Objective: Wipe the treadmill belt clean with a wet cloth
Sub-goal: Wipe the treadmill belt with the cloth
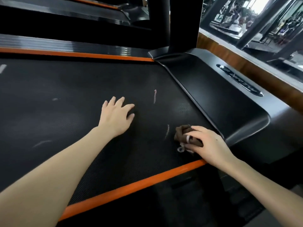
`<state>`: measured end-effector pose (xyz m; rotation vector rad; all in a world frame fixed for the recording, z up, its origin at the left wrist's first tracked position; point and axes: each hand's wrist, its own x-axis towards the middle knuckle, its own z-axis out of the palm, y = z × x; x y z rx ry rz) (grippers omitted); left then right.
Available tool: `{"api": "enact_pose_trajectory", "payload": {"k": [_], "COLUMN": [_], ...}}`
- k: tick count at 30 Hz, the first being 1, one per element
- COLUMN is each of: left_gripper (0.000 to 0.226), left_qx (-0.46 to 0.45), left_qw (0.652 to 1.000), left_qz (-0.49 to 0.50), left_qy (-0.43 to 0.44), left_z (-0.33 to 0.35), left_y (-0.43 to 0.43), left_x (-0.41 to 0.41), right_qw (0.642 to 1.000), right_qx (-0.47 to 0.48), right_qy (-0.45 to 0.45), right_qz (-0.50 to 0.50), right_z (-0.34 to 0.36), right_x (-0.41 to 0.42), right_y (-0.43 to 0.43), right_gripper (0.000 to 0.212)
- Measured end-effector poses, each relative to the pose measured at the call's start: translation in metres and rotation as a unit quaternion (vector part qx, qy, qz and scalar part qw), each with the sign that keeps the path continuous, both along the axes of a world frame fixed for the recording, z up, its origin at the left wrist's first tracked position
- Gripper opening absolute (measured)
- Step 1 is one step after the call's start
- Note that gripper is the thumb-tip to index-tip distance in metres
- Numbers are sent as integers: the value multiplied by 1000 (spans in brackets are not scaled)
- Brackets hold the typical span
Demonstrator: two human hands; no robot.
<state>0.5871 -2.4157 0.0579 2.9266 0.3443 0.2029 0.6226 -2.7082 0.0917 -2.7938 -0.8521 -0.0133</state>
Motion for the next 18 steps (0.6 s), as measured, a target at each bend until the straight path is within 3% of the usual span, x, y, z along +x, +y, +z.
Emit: {"api": "enact_pose_trajectory", "payload": {"k": [3, 9, 13, 16, 18], "left_gripper": [50, 57, 57, 57, 57], "left_qx": [28, 33, 33, 29, 29], "left_qw": [1000, 997, 998, 999, 999], "left_qz": [2, 21, 29, 33, 34], "left_qy": [13, 69, 35, 22, 17], "left_z": [-1, -12, -23, -23, -23], "left_y": [2, 6, 5, 4, 4], "left_x": [21, 60, 62, 61, 62], "right_qw": [1000, 996, 998, 997, 999], "right_qx": [12, 76, 58, 35, -6], "right_qy": [-5, -55, 28, 69, 44], "right_qz": [-7, 7, -1, 25, 21], "right_z": [4, 1, -1, -4, -11], "right_x": [9, 49, 89, 85, 77], "right_y": [-17, -1, 16, 9, 7], "right_gripper": [23, 31, 31, 55, 72]}}
